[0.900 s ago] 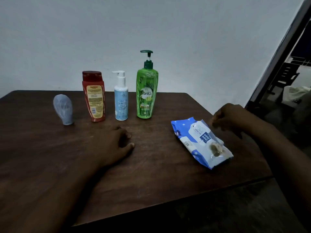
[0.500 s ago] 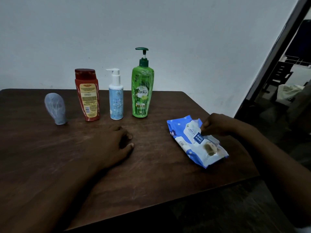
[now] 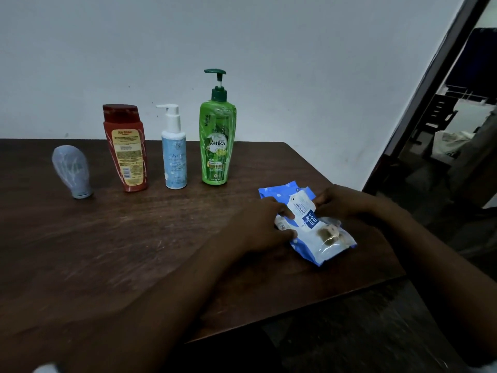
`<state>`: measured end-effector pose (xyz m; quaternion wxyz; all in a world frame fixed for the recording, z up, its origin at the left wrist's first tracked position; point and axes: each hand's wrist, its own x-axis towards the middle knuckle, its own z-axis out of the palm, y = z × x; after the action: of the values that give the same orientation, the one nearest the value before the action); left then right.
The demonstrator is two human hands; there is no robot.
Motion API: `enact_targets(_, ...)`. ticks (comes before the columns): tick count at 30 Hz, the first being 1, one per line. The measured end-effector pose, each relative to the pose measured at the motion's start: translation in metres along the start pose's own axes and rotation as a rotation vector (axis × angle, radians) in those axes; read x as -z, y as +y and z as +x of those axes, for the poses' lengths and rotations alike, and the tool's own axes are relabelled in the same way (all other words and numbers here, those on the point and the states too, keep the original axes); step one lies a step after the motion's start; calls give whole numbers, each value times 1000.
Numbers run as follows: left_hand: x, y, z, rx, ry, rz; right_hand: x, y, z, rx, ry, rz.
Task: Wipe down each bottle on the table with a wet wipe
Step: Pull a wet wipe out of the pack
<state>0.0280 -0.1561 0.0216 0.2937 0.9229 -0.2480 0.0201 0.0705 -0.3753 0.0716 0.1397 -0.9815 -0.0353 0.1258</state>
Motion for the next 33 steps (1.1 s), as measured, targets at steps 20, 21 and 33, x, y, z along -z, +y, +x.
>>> enact_targets(20, 6, 4, -6, 92, 133, -409, 28, -47, -45, 160, 271, 1316)
enact_targets(21, 13, 5, -9, 133, 132, -599, 22, -53, -45, 161, 229, 1364)
enact_targets(33, 71, -54, -57, 486, 404, -868, -81, -148, -2, 167, -84, 1519)
